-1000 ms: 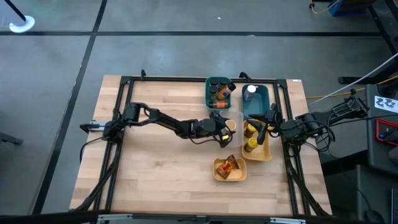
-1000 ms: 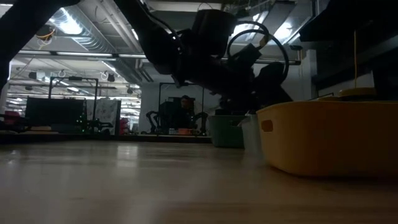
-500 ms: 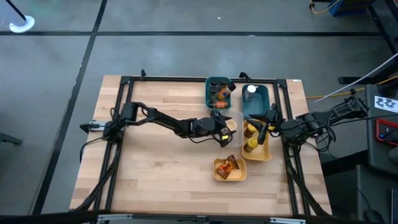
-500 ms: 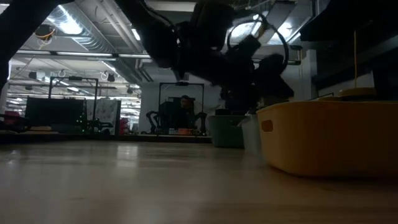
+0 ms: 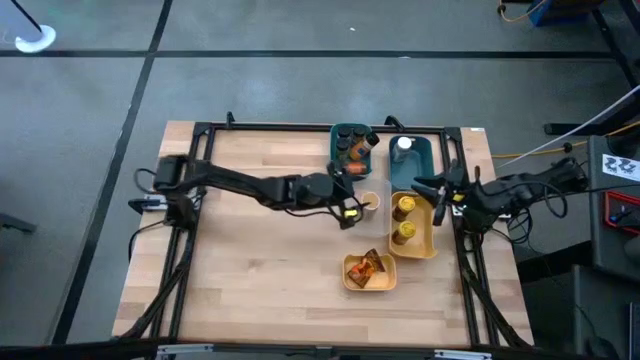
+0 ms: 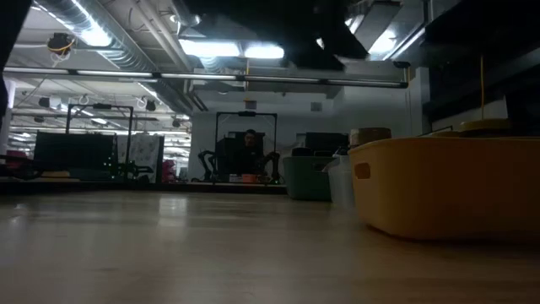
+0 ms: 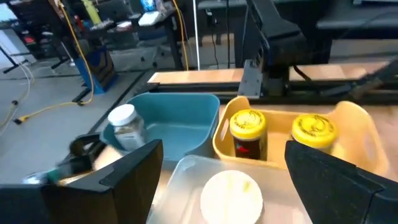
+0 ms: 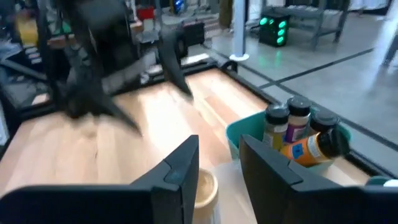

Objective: Sort spices by type
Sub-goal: Return to Home Position

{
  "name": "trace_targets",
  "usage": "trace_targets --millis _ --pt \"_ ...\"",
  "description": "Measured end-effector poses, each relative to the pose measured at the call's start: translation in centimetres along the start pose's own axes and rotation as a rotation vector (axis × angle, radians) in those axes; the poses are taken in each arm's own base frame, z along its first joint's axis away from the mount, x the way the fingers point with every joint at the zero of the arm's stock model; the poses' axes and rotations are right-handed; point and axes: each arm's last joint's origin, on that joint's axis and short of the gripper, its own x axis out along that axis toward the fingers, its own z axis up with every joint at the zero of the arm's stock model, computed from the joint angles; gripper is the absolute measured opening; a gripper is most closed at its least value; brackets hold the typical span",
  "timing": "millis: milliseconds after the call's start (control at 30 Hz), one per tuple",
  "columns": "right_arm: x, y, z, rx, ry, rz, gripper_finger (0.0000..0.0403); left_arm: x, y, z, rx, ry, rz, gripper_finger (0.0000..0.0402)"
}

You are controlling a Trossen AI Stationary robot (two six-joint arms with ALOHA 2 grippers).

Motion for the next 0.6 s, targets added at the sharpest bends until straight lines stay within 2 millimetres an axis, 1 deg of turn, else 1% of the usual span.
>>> trace_targets --millis 200,300,367,467,600 --pt "-1.1 -0.9 -0.6 -0.026 0.061 0.081 0.0117 -5.9 1.2 3.7 0.029 0.082 -0.036 0.0320" --pt "-1.4 -1.2 -0.8 -0.029 0.076 0.106 0.0117 -9.2 1.9 5.4 0.037 0.086 -0.054 0.0320" --pt "-1.5 -1.3 -0.8 -0.031 0.078 0.106 0.0117 -11.1 2.4 6.4 0.035 0.076 -0.064 0.0320" --pt "-1.5 -1.4 -0.9 -0.035 0.082 0.103 0.0117 -13.2 2.9 7.4 0.027 0.047 -0.074 0.0320" --pt "-1.5 -1.4 -0.9 -0.033 0.081 0.103 0.0117 -15.0 3.4 8.5 0.013 -0.007 -0.080 0.0320"
